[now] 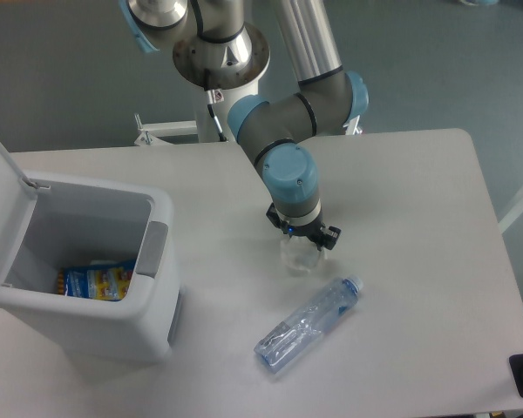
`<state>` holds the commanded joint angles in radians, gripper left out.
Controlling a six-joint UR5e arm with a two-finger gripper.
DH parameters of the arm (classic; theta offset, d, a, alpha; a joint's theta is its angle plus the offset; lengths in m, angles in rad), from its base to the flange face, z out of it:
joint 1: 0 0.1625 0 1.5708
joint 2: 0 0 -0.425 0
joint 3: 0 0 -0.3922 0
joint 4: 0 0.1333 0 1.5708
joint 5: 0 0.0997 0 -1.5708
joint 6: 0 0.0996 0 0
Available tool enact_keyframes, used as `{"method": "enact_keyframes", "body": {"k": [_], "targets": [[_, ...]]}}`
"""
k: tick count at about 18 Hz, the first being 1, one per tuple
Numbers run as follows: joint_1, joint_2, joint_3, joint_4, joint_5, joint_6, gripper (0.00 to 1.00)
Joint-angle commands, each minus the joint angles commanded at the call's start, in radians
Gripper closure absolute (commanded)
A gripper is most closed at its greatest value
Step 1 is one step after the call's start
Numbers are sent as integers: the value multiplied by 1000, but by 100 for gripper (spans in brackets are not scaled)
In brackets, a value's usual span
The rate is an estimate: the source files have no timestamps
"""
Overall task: Place the trash in the trash can
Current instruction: 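Lift the held cup and carry it over the white trash bin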
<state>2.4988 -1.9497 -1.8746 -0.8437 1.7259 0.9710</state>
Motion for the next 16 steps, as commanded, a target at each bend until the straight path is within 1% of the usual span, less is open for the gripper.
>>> {"method": "enact_keyframes", "body": {"k": [1, 2, 3, 7, 9, 10, 13, 16], "targets": [[2, 0, 2, -3, -21, -2, 100], [6, 14, 8, -11, -43, -2, 100], [14, 40, 12, -26, -64, -2, 100], [40, 103, 70, -138, -170, -6, 100], [48, 146, 109, -185, -257, -35, 100], [57, 162, 129, -196, -310, -58, 100], [63, 199, 190, -198, -490, -164, 100], [57, 212, 285, -198, -613, -300, 100]]}}
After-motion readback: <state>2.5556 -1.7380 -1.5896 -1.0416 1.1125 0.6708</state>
